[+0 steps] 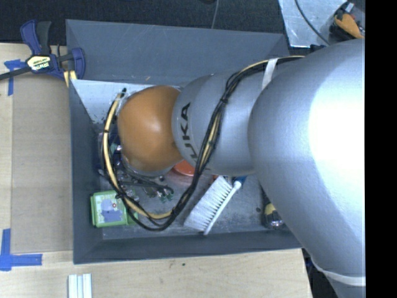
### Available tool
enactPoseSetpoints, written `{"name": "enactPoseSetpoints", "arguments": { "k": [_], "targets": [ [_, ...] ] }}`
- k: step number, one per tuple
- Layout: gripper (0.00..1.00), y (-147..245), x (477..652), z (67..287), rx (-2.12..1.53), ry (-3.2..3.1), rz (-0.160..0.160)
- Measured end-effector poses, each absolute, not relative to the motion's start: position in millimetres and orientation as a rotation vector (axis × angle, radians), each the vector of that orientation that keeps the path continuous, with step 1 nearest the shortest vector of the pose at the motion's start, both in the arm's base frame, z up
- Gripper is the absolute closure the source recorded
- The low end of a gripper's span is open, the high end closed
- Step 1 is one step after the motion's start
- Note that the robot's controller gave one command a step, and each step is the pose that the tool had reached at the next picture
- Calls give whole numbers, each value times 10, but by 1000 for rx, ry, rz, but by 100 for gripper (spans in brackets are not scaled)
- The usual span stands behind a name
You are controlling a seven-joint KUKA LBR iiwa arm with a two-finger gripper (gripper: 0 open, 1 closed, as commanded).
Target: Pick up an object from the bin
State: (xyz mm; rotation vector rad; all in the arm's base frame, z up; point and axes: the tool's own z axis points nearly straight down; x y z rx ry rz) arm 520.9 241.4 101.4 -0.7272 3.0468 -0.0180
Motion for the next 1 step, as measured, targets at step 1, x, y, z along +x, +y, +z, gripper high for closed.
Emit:
{"name": "enactPoseSetpoints", "arguments": {
  "k": [1],
  "targets": [
    [100, 2414, 5206, 1151, -727, 3048, -18]
  ]
}}
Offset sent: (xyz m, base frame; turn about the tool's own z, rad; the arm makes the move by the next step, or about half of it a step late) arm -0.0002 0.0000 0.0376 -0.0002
